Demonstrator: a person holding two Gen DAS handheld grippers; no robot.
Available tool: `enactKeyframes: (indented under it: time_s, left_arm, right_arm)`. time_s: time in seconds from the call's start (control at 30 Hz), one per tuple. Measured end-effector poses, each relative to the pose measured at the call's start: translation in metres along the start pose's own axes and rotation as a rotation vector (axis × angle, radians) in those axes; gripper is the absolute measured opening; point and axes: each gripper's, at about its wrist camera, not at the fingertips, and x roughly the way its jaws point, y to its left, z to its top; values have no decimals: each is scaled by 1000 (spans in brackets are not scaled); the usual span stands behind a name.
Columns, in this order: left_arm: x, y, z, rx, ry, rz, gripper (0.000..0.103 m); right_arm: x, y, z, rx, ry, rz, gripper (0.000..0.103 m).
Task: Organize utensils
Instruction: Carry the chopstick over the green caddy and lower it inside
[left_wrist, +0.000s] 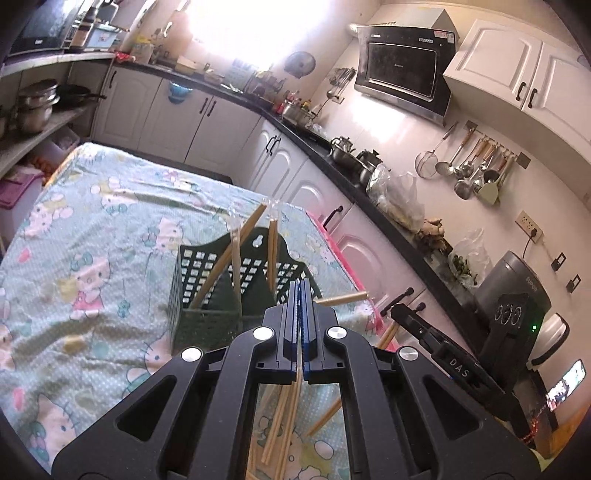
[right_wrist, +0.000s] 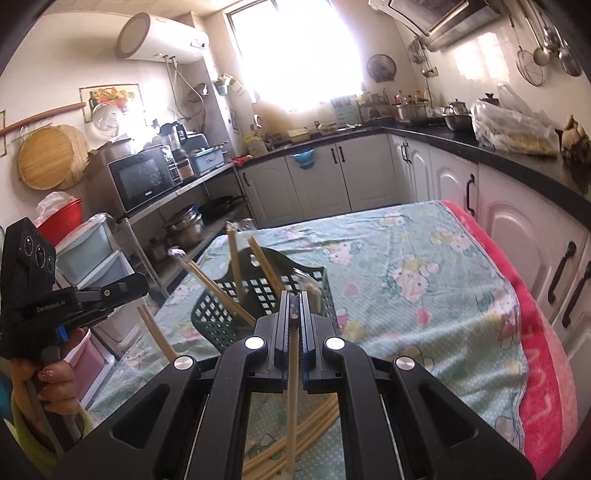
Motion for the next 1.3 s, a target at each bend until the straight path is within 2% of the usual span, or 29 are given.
enactKeyframes:
  time_s: [0.43,0.9,1.3]
  left_arm:
    - [-20,-5,24,42,-59,29,0]
    - [-36,-25,53,95,-130,16,0]
    - [-55,-42,92,140,-234,32,0]
  right_arm:
    - [2,24,17,-44,-32,49,5]
    - [3,51,48,-104,-101,85,5]
    - [-6,72,92,-160,-217,88,5]
